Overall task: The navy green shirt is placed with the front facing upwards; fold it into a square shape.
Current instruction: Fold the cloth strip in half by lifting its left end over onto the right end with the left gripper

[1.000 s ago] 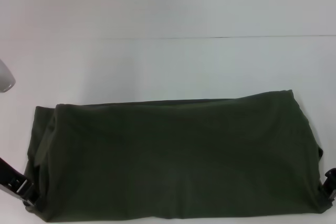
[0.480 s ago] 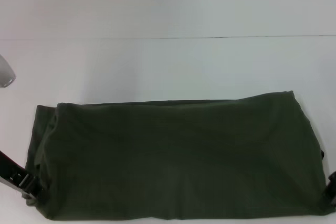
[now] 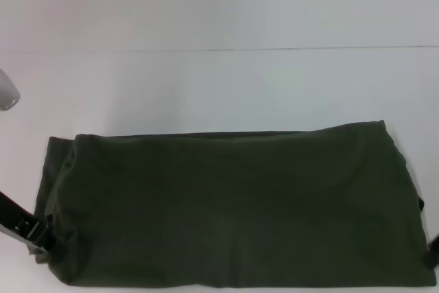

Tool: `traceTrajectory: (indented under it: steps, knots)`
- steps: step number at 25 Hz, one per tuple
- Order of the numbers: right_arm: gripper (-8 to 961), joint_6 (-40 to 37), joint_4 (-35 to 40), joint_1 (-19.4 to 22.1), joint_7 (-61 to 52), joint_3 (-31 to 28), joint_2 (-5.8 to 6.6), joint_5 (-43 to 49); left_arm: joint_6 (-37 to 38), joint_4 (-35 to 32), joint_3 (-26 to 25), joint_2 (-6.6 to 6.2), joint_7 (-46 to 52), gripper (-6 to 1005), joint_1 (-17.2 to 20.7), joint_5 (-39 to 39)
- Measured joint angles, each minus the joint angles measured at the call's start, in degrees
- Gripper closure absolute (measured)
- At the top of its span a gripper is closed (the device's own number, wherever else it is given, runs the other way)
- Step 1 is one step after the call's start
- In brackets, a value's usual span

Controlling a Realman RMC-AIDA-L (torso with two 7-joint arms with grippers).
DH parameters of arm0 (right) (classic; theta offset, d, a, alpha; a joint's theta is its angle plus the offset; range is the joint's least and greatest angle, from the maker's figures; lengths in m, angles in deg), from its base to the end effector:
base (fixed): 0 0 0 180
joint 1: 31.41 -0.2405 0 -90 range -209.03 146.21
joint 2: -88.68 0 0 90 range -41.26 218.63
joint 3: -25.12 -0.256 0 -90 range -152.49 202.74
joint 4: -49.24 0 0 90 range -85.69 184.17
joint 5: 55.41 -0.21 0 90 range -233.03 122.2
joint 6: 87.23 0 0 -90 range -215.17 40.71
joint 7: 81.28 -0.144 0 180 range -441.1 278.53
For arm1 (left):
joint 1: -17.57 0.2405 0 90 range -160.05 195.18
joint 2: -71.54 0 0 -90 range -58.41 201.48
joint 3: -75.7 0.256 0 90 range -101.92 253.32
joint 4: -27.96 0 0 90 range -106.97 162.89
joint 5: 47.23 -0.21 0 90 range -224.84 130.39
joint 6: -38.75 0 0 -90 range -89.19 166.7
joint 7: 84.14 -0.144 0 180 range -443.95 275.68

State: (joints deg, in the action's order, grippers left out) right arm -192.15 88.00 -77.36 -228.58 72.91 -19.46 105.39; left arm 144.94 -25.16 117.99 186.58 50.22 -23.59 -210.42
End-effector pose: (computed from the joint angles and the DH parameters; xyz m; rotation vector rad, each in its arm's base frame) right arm 0.2809 0.3408 0.0647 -2.3161 1.9056 -0.6948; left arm -0.2766 0.3316 0.0576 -2.5156 -1.6181 0.5535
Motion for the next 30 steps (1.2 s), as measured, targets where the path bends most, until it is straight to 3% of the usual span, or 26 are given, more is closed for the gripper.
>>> traceTrajectory:
  steps: [3, 10, 17, 26, 30]
  knots:
    - [383, -1.13, 1.72, -0.05, 1.18, -4.70, 0.19, -1.10, -0.65, -0.03, -0.58, 0.00, 0.04, 951, 0.07, 0.12]
    - [380, 1.25, 1.52, 1.03, 2.87, -10.98, 1.33, -11.17, -1.05, 0.00, -1.16, -0.04, 2.02, 951, 0.33, -0.32]
    - [379, 3.80, 1.38, 1.77, 4.85, -12.07, 0.82, -16.62, 0.09, -0.83, -0.68, -0.60, 4.67, 946, 0.72, -0.46]
    - [380, 5.62, 1.40, 3.07, 6.55, -14.20, 1.12, -22.80, 2.94, -2.20, 1.82, -1.49, 6.75, 937, 1.52, -0.58]
    - [380, 7.22, 1.42, 3.65, 7.27, -14.37, 1.00, -25.90, 1.99, -4.46, 2.58, -1.35, 8.09, 853, 2.37, -0.63]
